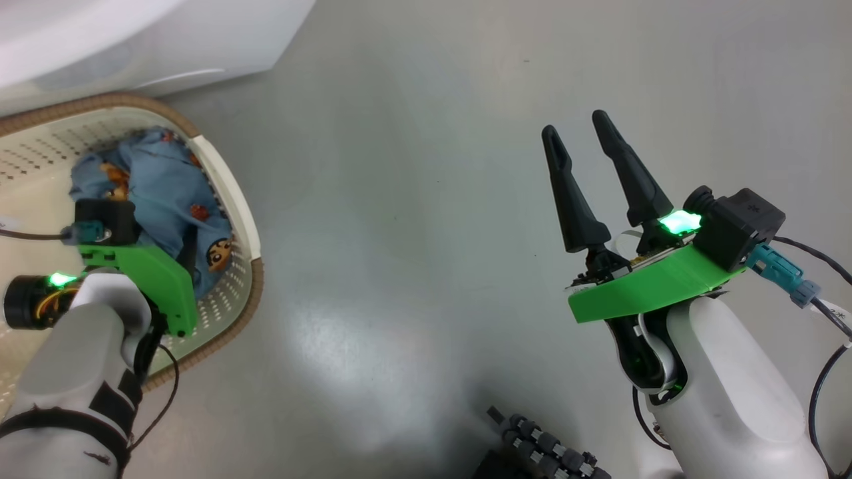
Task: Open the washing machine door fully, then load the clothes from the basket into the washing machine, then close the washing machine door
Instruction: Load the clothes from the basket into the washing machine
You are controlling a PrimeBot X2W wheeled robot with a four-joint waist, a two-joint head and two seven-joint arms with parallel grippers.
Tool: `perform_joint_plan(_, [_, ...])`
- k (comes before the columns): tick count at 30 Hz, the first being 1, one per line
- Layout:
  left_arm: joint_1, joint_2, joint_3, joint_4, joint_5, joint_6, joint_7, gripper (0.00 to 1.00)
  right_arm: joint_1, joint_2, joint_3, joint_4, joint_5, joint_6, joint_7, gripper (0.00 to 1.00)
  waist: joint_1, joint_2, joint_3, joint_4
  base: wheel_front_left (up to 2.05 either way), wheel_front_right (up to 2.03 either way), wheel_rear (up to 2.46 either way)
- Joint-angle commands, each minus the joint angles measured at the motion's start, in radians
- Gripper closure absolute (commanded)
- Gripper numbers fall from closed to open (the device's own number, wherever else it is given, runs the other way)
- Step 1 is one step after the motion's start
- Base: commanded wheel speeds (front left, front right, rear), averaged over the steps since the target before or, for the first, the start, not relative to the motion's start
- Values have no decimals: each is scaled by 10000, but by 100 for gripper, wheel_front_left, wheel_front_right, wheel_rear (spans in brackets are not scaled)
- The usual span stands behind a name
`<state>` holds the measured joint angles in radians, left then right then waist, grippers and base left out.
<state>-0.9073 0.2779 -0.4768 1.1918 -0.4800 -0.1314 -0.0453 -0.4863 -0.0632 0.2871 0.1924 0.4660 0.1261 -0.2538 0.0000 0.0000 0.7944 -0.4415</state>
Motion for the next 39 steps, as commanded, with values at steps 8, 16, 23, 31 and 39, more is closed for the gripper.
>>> perform_joint_plan(8, [-330,625,-640,-78,-778,8,242,0,79,17,259,-335,83,46,-80,0,0,0,231,-212,0,0,0])
perform_joint_plan(16, [-477,801,-1200,-24,-1431,8,363,100,74,37,295,-345,71,46,-80,0,0,0,233,-273,0,0,0])
perform_joint_plan(23, [-242,714,-1527,-61,-2133,8,88,100,105,-47,199,-298,25,46,-80,0,0,0,-233,-48,0,0,0])
perform_joint_plan(31, [303,561,-1756,-154,-3069,8,-754,100,174,-370,110,-237,-25,46,-80,0,0,0,-1213,504,0,0,0])
perform_joint_plan(39, [691,344,-1990,-268,-3638,8,-1465,100,362,-682,71,-121,-40,46,-80,0,0,0,-2067,1018,0,0,0])
